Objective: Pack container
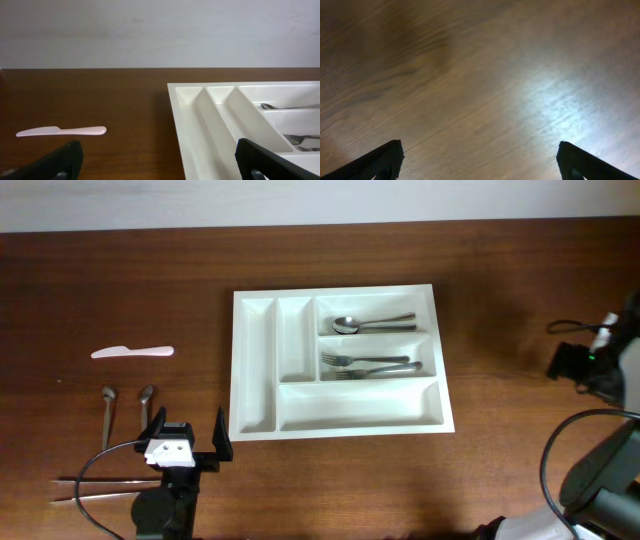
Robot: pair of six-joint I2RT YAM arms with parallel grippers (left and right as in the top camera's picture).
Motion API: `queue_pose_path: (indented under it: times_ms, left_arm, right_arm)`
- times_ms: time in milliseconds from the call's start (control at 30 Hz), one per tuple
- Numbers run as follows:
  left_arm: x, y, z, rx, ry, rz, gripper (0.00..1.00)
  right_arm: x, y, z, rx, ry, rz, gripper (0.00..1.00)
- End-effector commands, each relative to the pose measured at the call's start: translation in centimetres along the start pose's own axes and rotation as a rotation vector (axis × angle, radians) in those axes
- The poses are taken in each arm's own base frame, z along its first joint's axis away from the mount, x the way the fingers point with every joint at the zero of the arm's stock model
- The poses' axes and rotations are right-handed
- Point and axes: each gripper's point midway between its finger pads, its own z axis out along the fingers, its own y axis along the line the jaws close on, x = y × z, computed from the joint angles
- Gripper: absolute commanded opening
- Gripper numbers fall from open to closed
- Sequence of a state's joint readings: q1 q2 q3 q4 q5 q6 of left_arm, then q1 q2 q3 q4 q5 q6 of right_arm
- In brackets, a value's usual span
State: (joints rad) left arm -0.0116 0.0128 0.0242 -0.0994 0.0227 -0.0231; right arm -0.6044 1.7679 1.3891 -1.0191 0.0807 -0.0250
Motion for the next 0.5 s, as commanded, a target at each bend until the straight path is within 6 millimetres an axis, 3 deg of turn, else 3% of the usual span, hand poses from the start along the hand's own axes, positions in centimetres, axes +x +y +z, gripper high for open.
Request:
queue_pose_path:
  times_ms: [0, 200, 333, 467]
  left_arm:
    - [0.1, 0.2, 0.0, -0.008, -0.003, -0.010, 0.99]
    - [0.1, 0.0, 0.0, 0.001, -0.003, -0.011, 0.99]
    - [-0.2, -1.3, 0.0, 0.081, -0.014, -0.011, 0.99]
    - [-0.7, -1.5, -0.2, 0.090, -0.020, -0.090, 0.99]
  right_arm:
    - [-0.2, -0.6, -0.5, -0.036, -0.020, 0.051, 0.99]
    - [-0.3, -0.8, -0.5, -0.042, -0.022, 0.059, 0.99]
    - [-0.4, -0.8, -0.5, -0.042, -0.027, 0.059, 0.99]
    - [-0.6, -0.8, -0.5, -0.041, -0.034, 0.060, 0.99]
